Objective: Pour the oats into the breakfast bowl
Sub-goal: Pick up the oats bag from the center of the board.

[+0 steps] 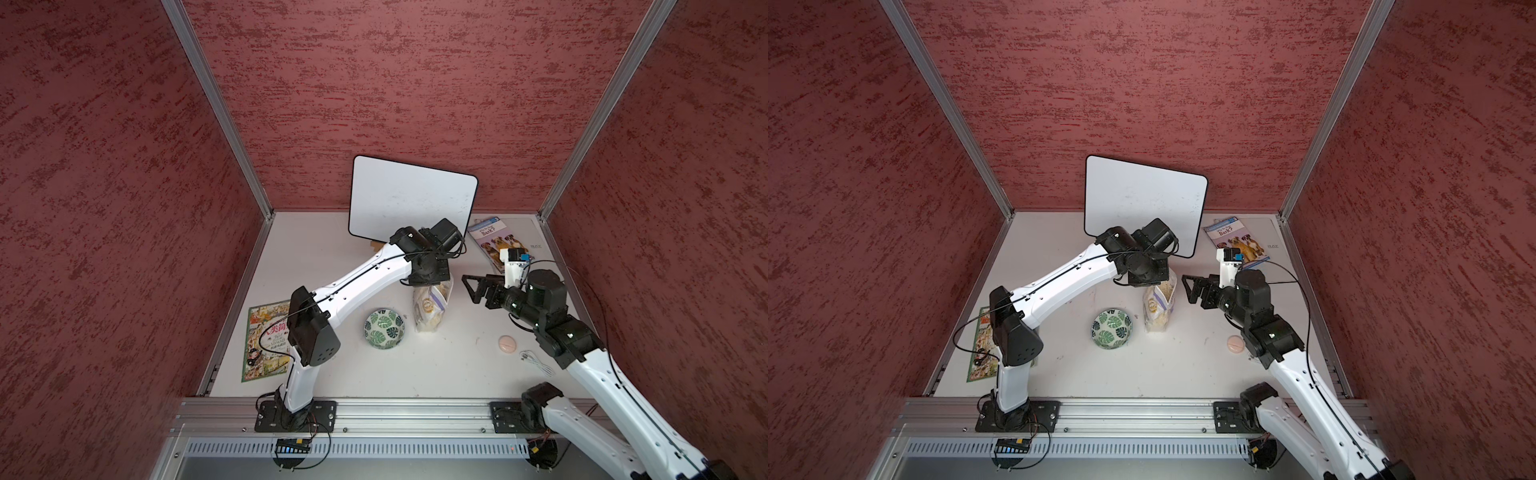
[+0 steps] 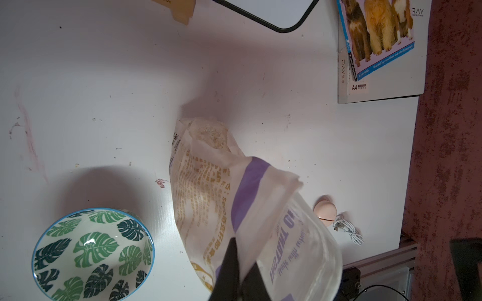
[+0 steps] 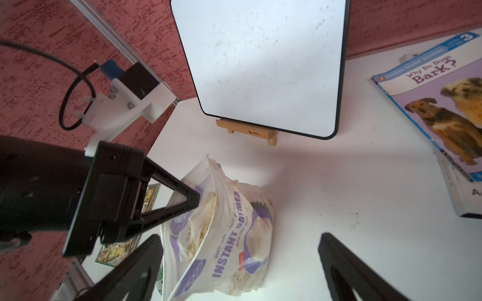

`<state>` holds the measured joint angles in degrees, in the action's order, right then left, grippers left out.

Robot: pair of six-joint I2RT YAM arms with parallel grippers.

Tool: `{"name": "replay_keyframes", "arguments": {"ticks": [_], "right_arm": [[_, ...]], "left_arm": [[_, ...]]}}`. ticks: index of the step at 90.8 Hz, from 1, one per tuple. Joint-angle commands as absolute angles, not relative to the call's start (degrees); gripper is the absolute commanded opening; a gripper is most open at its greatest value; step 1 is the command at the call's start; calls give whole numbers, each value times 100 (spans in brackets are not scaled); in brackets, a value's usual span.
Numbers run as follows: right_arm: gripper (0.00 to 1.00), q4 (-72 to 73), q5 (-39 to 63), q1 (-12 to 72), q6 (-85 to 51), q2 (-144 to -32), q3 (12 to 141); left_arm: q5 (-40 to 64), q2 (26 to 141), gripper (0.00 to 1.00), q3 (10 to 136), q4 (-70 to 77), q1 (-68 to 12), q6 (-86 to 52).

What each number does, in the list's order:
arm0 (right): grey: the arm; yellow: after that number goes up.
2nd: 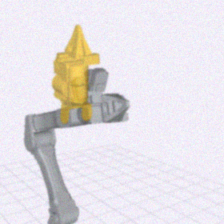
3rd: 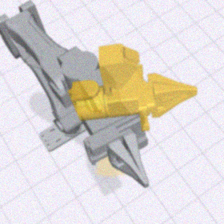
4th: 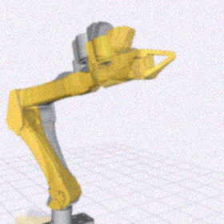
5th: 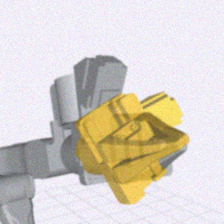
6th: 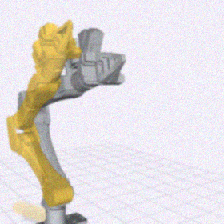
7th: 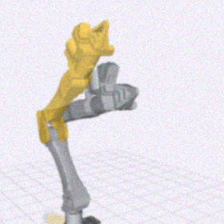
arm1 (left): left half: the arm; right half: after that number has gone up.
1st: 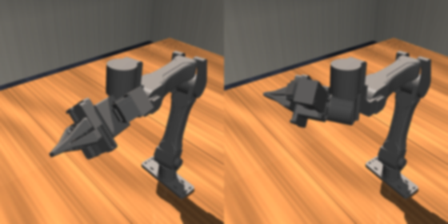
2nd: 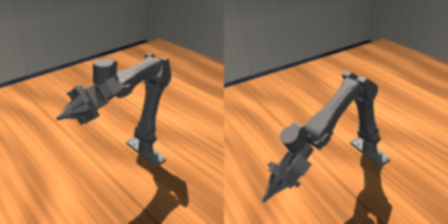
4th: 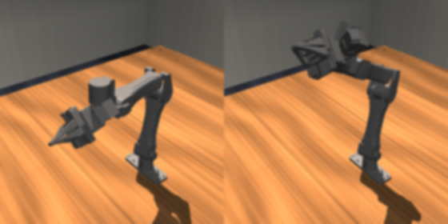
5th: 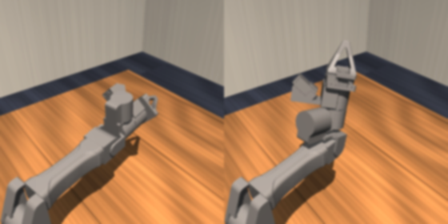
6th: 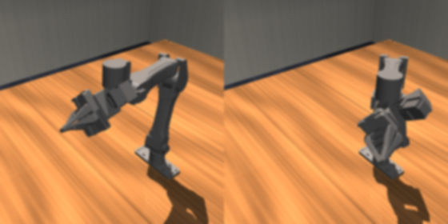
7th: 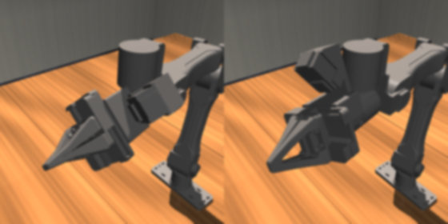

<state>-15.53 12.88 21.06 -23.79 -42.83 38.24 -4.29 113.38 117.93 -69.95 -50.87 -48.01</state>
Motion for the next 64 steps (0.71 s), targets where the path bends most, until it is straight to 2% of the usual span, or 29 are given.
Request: {"name": "replay_keyframes", "arguments": {"ticks": [1, 12, 21, 28, 39, 51, 64], "right_arm": [[98, -724, 1226, 2159, -2415, -4072, 3176], [98, -50, 780, 2635, -2644, -4265, 2750], [99, 128, -80, 3388, -2141, -4737, 2660], [99, 406, -330, 3736, -1848, -4896, 2436], [99, 1591, -277, 3996, -1823, -4631, 1644], [99, 2232, -512, 4176, -1672, -4394, 1006], [99, 3017, -680, 4304, -1639, -4924, 680]], "left_arm": [[-604, 11172, 0, 11855, -6598, -5007, -5018], [-550, 11203, 0, 11821, -6464, -4898, -5158], [-480, 11238, 0, 11830, -6386, -4810, -5219], [-551, 11265, 0, 11819, -6387, -4761, -5278], [-583, 11322, 0, 11799, -6369, -4705, -5354], [-545, 11369, 0, 11786, -6343, -4655, -5427], [-414, 11382, 0, 11795, -6303, -4623, -5514]]}}
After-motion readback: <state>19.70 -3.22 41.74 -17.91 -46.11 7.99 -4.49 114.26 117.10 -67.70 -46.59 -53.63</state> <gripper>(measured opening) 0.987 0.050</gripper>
